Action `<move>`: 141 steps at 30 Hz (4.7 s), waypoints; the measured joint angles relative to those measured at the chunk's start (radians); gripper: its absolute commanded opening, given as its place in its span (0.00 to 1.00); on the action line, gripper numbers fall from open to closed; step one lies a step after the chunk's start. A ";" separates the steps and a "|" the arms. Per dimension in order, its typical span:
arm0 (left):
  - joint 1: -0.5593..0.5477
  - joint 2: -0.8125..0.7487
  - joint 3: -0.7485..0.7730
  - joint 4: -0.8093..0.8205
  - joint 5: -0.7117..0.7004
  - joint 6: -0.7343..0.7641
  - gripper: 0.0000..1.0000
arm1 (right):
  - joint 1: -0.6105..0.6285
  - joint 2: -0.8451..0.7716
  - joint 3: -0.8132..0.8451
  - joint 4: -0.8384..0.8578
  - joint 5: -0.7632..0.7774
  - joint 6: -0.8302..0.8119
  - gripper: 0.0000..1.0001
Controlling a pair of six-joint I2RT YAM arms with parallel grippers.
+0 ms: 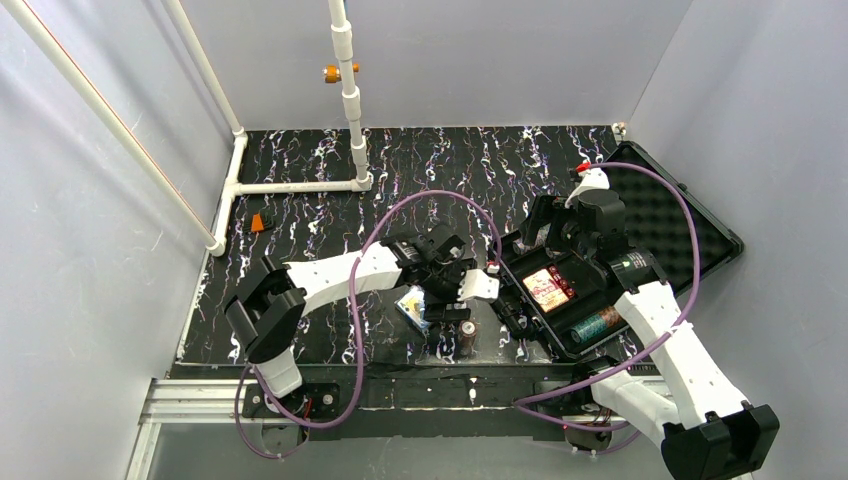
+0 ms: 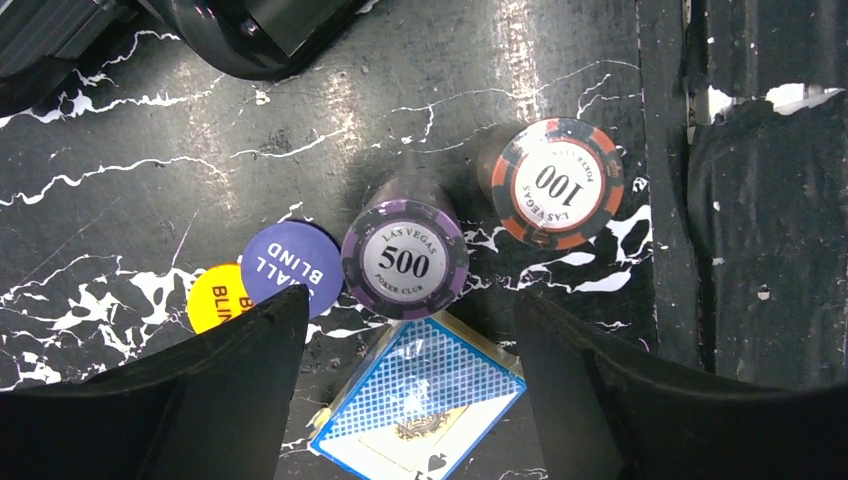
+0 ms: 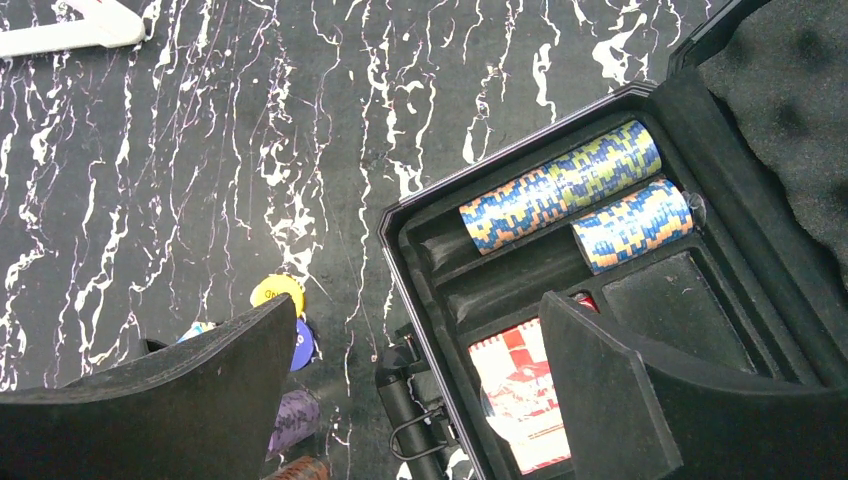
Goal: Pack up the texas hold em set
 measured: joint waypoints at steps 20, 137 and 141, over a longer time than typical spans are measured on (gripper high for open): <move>0.000 0.077 0.055 0.024 0.001 0.010 0.54 | 0.000 -0.005 -0.016 0.004 0.000 -0.009 0.98; 0.271 -0.705 -0.545 0.971 -0.193 -0.676 0.00 | 0.143 0.153 -0.082 0.685 -0.384 0.600 0.98; 0.297 -0.689 -0.544 0.996 0.021 -0.808 0.00 | 0.146 0.164 -0.076 0.690 -0.467 0.423 0.97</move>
